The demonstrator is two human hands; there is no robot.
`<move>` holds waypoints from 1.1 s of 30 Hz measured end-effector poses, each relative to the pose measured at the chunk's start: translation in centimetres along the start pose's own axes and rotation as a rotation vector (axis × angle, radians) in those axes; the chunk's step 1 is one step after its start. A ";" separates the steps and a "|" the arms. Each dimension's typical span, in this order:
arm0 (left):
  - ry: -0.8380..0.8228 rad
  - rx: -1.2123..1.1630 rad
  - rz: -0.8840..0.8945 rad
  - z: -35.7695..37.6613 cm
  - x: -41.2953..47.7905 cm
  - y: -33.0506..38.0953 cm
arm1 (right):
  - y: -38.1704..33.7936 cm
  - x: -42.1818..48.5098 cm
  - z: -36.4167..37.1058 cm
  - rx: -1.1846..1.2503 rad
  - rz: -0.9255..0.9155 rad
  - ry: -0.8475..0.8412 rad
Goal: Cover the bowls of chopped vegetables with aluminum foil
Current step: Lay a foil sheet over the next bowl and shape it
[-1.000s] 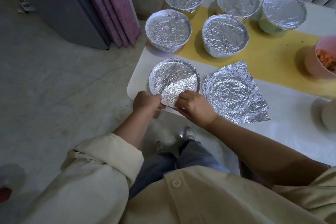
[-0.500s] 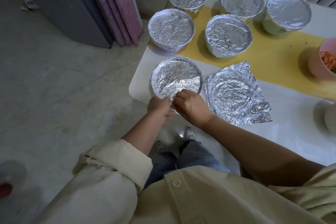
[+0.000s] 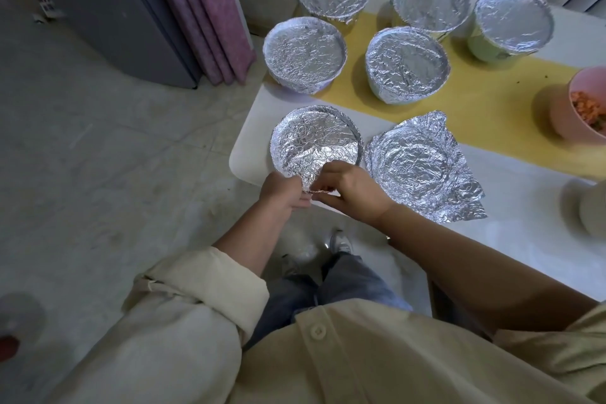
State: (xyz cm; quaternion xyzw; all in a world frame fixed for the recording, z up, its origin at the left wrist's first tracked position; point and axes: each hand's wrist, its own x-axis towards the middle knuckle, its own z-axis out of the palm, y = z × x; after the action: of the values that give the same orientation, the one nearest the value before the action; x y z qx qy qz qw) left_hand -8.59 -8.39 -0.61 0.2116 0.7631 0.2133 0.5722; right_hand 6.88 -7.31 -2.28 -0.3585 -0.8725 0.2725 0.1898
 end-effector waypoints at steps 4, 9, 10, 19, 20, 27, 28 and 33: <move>0.005 0.034 0.007 0.2 0.2 0.1 | -0.1 0.2 0.3 -0.082 -0.007 0.006; -0.013 0.074 -0.007 0.2 0.1 0.1 | -0.7 0.5 0.9 -0.183 -0.057 0.052; -0.019 0.076 -0.012 0.1 0.0 0.0 | -0.8 0.5 1.0 -0.194 -0.056 0.060; -0.032 0.043 -0.020 0.1 -1.1 -0.6 | -1.1 0.6 1.8 -0.163 -0.032 0.102; -0.020 0.056 -0.005 0.1 -0.9 -0.6 | -1.1 0.7 1.6 -0.132 -0.028 0.082; -0.086 0.092 0.019 -1.0 -1.1 0.8 | 0.4 -0.5 -0.5 -0.184 -0.046 0.033; -0.090 0.106 0.026 -1.2 -1.1 0.9 | 0.4 -0.6 -0.5 -0.200 -0.053 0.044; 0.005 0.198 0.039 -1.5 -0.6 0.2 | -0.2 0.2 0.2 -0.242 -0.047 0.100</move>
State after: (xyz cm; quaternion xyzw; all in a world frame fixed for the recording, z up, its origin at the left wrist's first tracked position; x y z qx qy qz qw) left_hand -9.86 -8.69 0.33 0.2814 0.7776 0.1486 0.5423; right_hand 6.51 -7.38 -2.28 -0.3713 -0.8966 0.1424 0.1949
